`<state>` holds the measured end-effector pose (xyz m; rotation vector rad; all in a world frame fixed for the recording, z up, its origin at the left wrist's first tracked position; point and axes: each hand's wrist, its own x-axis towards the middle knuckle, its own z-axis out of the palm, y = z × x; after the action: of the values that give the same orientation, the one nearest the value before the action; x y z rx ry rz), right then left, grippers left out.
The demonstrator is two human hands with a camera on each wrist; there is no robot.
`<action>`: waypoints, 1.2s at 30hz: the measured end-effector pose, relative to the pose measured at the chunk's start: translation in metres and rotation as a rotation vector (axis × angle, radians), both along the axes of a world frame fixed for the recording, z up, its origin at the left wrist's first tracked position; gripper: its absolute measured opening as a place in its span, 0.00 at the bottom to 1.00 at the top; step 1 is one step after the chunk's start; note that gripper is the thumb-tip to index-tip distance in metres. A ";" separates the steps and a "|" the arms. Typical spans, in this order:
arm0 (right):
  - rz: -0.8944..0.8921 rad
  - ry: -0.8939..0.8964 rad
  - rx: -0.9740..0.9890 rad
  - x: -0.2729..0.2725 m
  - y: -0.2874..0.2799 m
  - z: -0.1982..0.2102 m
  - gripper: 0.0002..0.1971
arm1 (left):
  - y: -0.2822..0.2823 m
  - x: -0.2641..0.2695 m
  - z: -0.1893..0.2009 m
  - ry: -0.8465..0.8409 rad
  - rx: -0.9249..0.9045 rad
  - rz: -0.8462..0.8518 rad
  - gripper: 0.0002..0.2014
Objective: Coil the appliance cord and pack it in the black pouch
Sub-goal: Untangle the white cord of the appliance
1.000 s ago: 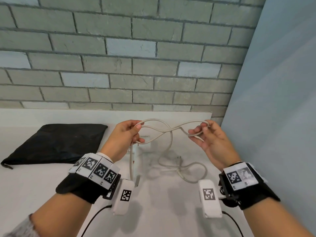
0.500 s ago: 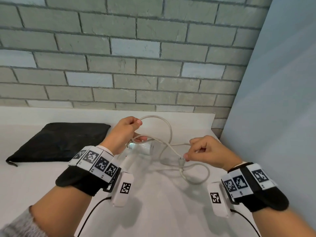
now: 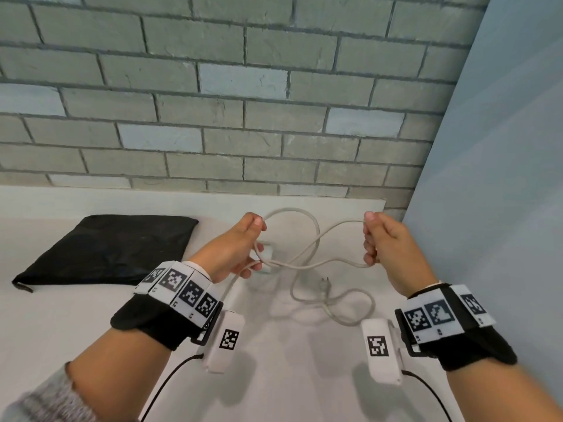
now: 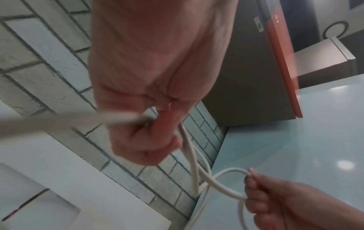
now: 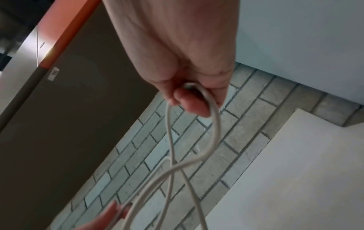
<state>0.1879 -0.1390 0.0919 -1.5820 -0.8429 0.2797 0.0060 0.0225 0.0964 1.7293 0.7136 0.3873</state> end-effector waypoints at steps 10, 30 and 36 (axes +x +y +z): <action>0.276 -0.902 -0.297 -0.028 0.022 0.001 0.27 | -0.019 0.013 0.002 -0.033 -0.002 -0.245 0.08; 0.200 -0.498 -1.059 0.031 -0.021 -0.058 0.12 | 0.061 -0.035 0.051 -0.585 -0.082 0.447 0.16; -0.297 0.092 -0.213 0.072 -0.003 -0.065 0.15 | 0.062 -0.040 0.060 -0.687 -0.151 0.472 0.17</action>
<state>0.2595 -0.1422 0.0265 -1.8530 -0.5096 0.2318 -0.0343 0.0843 0.1560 1.1527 0.6085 1.1544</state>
